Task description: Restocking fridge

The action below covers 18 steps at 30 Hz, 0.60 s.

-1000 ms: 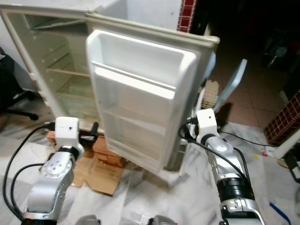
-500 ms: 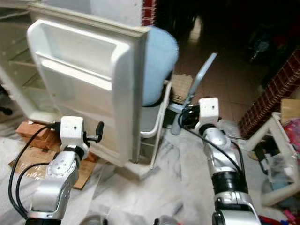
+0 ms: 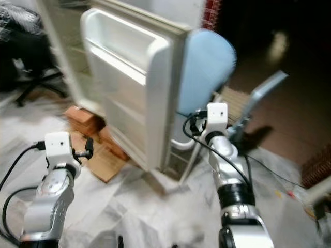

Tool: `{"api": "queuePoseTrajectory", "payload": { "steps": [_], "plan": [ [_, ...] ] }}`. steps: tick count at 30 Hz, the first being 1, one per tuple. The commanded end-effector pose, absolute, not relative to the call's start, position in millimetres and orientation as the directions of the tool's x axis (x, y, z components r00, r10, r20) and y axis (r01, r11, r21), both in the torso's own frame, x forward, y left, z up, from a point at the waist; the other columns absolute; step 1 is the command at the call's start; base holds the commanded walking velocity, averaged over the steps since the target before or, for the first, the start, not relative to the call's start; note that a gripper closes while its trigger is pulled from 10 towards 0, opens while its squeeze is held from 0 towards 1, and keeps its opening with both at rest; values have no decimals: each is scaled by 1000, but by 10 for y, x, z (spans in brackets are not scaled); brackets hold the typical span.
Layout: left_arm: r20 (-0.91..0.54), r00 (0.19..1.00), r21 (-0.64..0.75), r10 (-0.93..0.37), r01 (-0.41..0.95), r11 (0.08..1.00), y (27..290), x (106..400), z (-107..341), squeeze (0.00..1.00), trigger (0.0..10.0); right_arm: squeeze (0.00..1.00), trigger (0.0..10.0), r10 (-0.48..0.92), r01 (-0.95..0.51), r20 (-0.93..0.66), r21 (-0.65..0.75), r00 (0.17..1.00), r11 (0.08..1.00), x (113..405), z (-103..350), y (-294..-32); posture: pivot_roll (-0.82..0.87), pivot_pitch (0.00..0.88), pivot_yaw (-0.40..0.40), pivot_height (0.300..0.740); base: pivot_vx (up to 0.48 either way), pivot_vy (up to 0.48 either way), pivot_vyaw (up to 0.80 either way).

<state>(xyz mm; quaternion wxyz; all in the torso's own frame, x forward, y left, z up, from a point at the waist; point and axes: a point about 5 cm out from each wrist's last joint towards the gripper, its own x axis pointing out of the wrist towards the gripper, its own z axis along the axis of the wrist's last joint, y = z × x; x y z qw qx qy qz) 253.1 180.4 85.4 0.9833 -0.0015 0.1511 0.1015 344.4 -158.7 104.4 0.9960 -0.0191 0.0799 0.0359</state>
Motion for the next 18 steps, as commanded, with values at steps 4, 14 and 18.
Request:
{"api": "queuePoseTrajectory", "payload": {
  "steps": [4,14,18],
  "plan": [
    [-310,926,9,216,-224,975,1793,2541,852,0,10000,0,10000,58,-64,-154,-39,986,997,3509,1096,-1524,97,0,-41,740,0,0,494],
    [-318,925,-1,209,-220,975,1766,2563,833,0,10000,0,10000,48,-51,-112,-26,993,998,3693,1289,-1246,88,0,-44,740,0,116,40],
    [-316,927,1,203,-214,977,1746,2580,835,0,10000,0,10000,175,-170,-53,76,983,982,3773,1523,-852,88,0,-45,740,0,0,0]
  ]
}}
